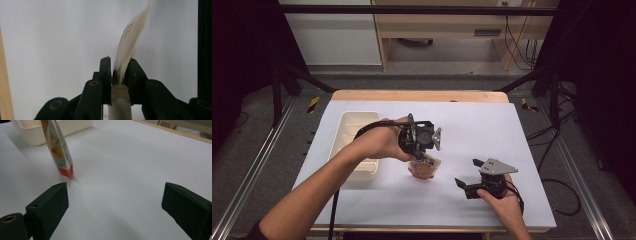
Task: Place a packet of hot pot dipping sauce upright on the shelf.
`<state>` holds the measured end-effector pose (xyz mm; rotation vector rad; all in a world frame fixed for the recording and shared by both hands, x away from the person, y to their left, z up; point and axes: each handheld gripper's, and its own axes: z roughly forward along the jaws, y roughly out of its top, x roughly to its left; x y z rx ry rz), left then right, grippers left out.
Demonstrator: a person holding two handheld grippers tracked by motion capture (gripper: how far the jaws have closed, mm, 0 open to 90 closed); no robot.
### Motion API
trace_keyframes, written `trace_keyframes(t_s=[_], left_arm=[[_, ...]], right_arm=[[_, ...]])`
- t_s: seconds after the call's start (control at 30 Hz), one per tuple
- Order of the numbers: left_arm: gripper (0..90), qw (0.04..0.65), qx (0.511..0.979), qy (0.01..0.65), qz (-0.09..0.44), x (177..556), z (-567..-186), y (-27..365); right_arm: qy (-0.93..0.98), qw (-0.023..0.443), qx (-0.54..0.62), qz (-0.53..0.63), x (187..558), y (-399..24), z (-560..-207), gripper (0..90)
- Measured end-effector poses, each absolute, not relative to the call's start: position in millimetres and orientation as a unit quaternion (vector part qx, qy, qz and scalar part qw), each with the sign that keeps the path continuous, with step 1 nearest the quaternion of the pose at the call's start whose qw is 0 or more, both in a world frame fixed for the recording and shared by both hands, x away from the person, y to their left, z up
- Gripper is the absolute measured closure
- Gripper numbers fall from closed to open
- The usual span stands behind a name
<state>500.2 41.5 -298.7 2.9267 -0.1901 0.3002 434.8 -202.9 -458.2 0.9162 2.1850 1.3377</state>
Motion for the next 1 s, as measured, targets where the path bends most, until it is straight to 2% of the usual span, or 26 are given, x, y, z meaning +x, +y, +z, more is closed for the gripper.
trace_keyframes(t_s=[0.27, 0.6, 1.0], left_arm=[[76.3, 0.053, 0.990, -0.056, 0.115, 502, -282, 62], [76.3, 0.063, 0.991, -0.029, 0.118, 510, -267, 94], [76.3, 0.080, 0.985, 0.013, 0.153, 521, -237, 129]], right_arm=[[0.782, 0.215, 0.329, 0.484, 432, -204, -458, 7.3], [0.785, 0.216, 0.329, 0.479, 432, -202, -461, 7.1], [0.783, 0.225, 0.336, 0.472, 432, -205, -463, 7.1]])
